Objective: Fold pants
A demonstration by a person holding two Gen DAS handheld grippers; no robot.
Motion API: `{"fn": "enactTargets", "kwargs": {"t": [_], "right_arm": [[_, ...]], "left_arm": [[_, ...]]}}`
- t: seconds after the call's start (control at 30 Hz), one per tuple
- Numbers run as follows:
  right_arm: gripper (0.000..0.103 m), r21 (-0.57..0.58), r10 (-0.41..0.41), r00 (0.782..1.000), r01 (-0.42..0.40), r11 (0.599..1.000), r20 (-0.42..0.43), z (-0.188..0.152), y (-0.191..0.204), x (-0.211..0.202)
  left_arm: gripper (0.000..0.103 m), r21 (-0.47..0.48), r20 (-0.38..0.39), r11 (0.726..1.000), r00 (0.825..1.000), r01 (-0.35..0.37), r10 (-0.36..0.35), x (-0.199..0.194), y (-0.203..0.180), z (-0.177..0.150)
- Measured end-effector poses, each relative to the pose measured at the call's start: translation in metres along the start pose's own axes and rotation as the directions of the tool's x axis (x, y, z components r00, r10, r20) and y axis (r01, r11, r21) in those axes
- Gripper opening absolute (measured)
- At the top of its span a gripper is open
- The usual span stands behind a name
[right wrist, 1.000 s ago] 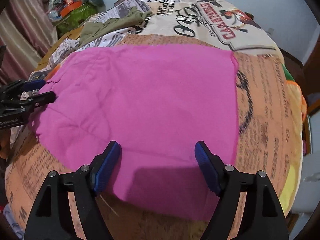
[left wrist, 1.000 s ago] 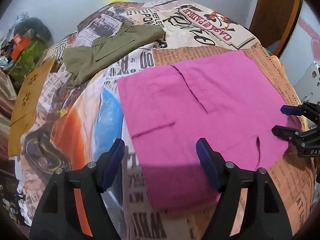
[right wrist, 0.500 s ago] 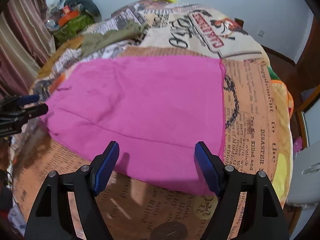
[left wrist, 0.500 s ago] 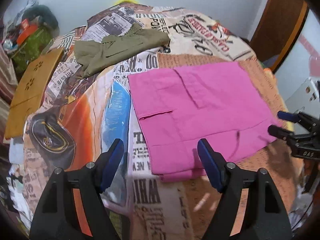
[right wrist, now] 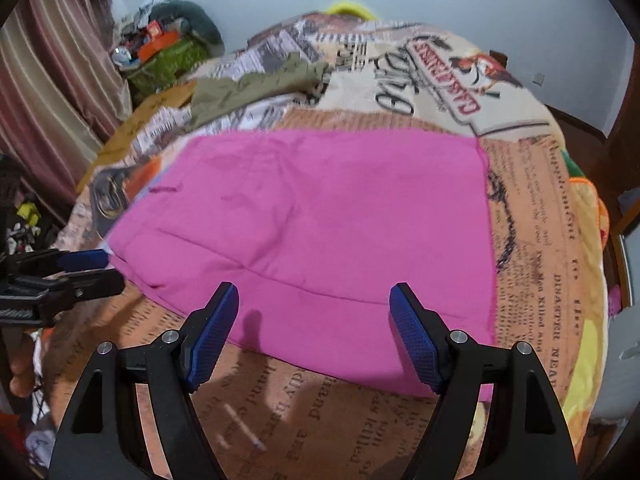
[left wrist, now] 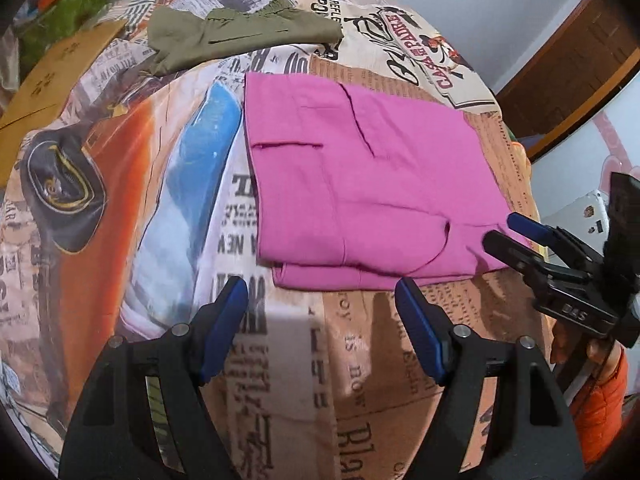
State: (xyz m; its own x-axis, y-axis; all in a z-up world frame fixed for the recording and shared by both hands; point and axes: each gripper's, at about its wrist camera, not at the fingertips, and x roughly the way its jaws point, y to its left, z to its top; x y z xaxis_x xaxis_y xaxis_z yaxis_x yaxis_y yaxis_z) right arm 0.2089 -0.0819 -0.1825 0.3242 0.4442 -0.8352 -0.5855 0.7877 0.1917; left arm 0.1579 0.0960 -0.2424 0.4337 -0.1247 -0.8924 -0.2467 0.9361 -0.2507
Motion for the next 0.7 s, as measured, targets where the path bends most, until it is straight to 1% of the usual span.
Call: {"fn": "enactTargets", "kwargs": {"t": [0.07, 0.13, 0.23, 0.27, 0.4, 0.5, 0.57, 0.63, 0.7], "right_arm": [[0.075, 0.003, -0.003, 1.000, 0.003, 1.000, -0.019, -0.001, -0.002, 0.008], [0.075, 0.007, -0.005, 0.999, 0.005, 1.000, -0.038, -0.002, -0.004, 0.014], [0.075, -0.005, 0.002, 0.999, -0.002, 1.000, -0.051, -0.002, -0.005, 0.018], [0.075, -0.015, 0.002, 0.998, -0.003, 1.000, -0.057, -0.002, -0.004, 0.018], [0.078, -0.041, -0.001, 0.998, -0.002, 0.999, -0.070, -0.004, -0.001, 0.021], [0.079, -0.045, 0.003, 0.998, -0.006, 0.999, -0.070, -0.005, -0.001, 0.022], [0.079, -0.040, 0.008, 0.998, -0.011, 0.999, -0.070, -0.005, -0.002, 0.023], [0.079, -0.039, 0.010, 0.998, -0.012, 0.999, -0.069, -0.005, -0.002, 0.023], [0.079, -0.038, 0.010, 0.998, -0.013, 0.999, -0.068, -0.004, -0.002, 0.023]], "left_arm": [[0.077, 0.016, 0.009, 1.000, 1.000, -0.017, 0.017, 0.000, -0.004, -0.004], [0.080, 0.015, 0.009, 1.000, 1.000, -0.009, 0.009, 0.002, -0.006, -0.006], [0.087, -0.032, 0.008, 0.999, 1.000, 0.027, -0.027, 0.005, -0.003, -0.005], [0.090, -0.053, 0.007, 0.998, 0.999, 0.046, -0.046, 0.007, -0.001, -0.004], [0.092, -0.123, 0.004, 0.986, 0.994, 0.112, -0.112, 0.010, 0.003, 0.004], [0.093, -0.191, 0.001, 0.968, 0.986, 0.165, -0.168, 0.014, 0.007, 0.012], [0.093, -0.242, 0.004, 0.949, 0.978, 0.202, -0.207, 0.016, 0.011, 0.017], [0.093, -0.305, 0.013, 0.922, 0.969, 0.239, -0.247, 0.019, 0.017, 0.023], [0.092, -0.342, 0.020, 0.904, 0.964, 0.257, -0.267, 0.021, 0.021, 0.027]]}}
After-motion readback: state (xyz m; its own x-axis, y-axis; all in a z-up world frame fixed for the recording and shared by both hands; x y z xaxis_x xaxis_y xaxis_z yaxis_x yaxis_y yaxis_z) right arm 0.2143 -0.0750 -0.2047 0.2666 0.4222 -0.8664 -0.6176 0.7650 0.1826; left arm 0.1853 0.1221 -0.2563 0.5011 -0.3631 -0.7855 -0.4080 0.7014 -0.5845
